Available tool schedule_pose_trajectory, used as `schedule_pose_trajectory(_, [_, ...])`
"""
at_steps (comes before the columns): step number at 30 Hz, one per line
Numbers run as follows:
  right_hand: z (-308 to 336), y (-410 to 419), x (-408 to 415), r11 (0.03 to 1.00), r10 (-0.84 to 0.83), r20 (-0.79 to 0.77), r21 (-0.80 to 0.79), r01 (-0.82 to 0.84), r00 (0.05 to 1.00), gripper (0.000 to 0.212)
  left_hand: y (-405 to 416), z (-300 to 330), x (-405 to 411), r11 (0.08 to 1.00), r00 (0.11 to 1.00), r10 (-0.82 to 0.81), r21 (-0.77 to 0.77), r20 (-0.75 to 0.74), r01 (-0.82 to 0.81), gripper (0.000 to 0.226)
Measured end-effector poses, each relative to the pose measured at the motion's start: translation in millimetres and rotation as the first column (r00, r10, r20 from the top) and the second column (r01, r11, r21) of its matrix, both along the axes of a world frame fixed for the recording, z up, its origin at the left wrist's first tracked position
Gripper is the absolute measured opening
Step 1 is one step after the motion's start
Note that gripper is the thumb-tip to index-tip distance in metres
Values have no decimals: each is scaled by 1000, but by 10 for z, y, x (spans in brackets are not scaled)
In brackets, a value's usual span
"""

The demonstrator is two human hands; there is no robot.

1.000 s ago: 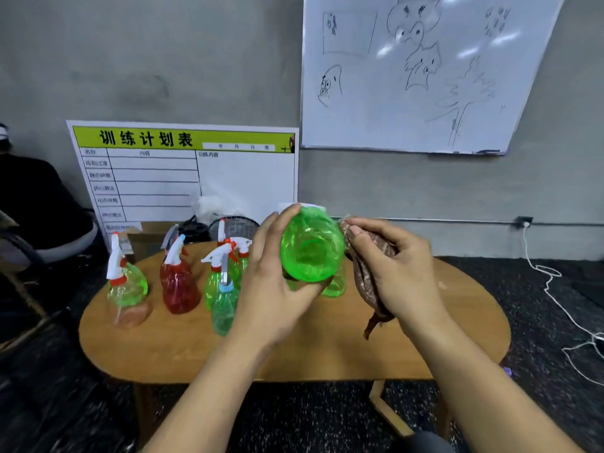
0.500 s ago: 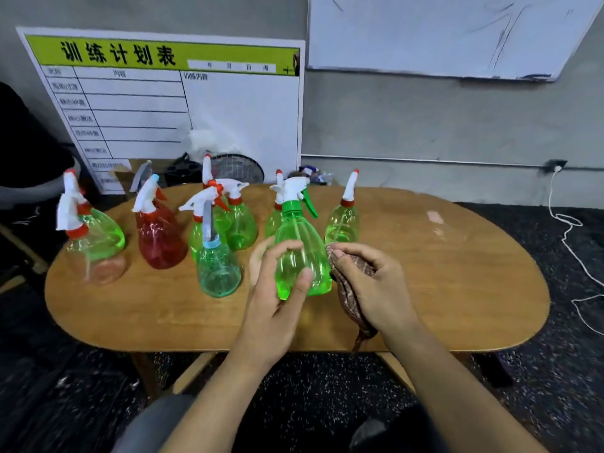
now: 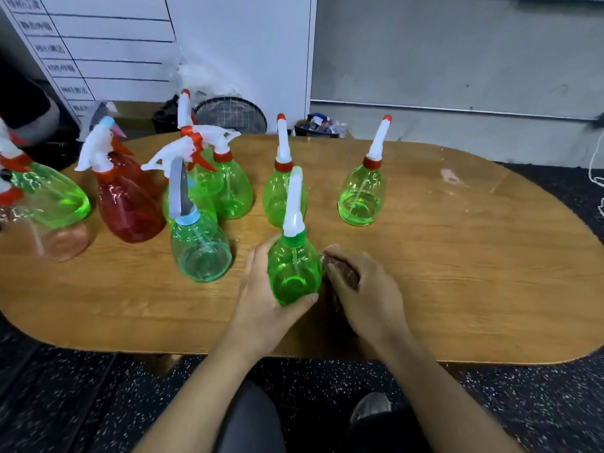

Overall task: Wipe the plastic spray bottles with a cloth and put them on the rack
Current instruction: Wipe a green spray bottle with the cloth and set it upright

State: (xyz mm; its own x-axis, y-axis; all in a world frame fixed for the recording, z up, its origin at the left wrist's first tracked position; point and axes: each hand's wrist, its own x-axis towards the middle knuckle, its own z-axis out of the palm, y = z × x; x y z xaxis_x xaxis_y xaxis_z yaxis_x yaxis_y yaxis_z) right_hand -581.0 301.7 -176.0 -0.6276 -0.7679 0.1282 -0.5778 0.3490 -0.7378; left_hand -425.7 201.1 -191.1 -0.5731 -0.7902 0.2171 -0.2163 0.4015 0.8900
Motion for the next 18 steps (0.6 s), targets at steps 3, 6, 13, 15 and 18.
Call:
schedule_pose_trajectory(3, [-129, -19, -35, 996, 13, -91, 88, -5, 996, 33, -49, -101, -31, 999, 1000, 28, -40, -7, -28, 98])
schedule_pose_trajectory(6, [-198, -21, -59, 991, 27, -143, 133, -8, 989, 35, -54, -148, -58, 996, 999, 40, -74, -4, -40, 97])
schedule_pose_trajectory(13, [106, 71, -44, 997, 28, -106, 68, -21, 994, 42, -41, 84, 115, 1000, 998, 1, 22, -69, 1, 115])
schedule_pose_trajectory(15, [317, 109, 6, 1000, 25, -120, 4, -25, 992, 41, -5, 292, 209, 1000, 993, 7, 23, -115, -4, 113])
schedule_pose_trajectory(18, [624, 193, 120, 993, 39, -146, -102, -54, 989, 41, 102, 590, 374, 998, 987, 31, -50, -160, -40, 104])
